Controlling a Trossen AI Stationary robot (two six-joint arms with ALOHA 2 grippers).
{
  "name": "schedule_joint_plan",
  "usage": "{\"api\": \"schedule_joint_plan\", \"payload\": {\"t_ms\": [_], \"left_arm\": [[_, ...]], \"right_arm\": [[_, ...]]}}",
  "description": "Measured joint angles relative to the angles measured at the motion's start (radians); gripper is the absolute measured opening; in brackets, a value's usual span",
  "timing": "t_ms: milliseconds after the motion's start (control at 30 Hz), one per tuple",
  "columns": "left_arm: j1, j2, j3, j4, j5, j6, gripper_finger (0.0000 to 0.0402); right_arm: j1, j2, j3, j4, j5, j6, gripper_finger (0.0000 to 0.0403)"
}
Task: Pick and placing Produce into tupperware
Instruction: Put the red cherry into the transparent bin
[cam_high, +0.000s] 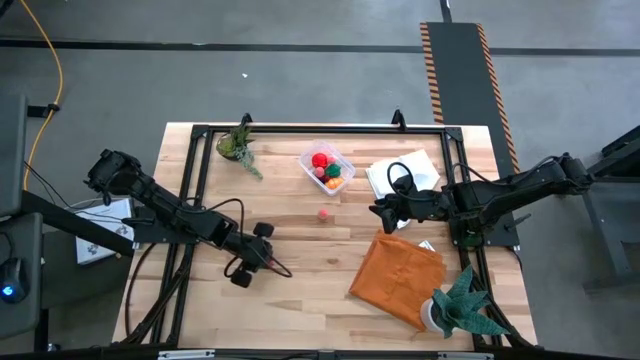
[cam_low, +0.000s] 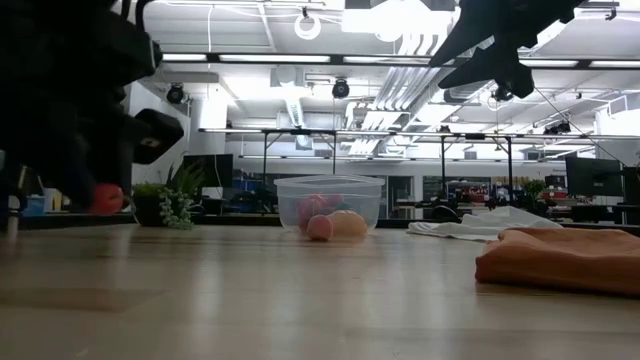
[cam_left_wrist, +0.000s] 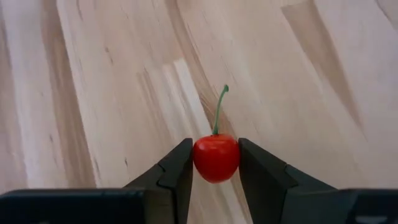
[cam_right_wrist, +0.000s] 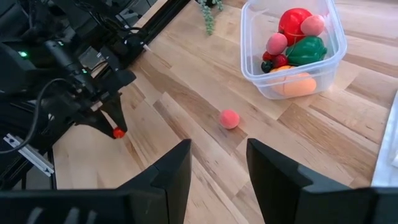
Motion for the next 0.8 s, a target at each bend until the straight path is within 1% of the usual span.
{"api": "schedule_joint_plan", "payload": {"t_ms": [200, 367, 533, 667, 800], "left_arm": [[0.000, 0.000, 0.050, -0.081, -0.062, -0.019, 0.0109], [0.000, 0.000, 0.088, -0.094, -0.071, -0.051, 0.0108], [0.000, 0.000, 0.148, -0.116, -0.117, -0.054, 0.0108], [0.000, 0.000, 0.214, -0.169, -0.173, -0.053, 0.0111], [0.000, 0.000, 0.295, -0.253, -0.262, -0.053, 0.0112]], "right_arm": [[0.000, 0.000, 0.000, 0.000, -0.011, -0.014, 0.0144], [0.000, 0.000, 0.000, 0.001, -0.018, -0.028, 0.0144], [0.000, 0.000, 0.000, 0.019, -0.050, -0.059, 0.0144], [0.000, -0.002, 0.000, 0.044, -0.062, -0.088, 0.0144], [0.000, -0.008, 0.000, 0.059, -0.069, -0.111, 0.0144]]}}
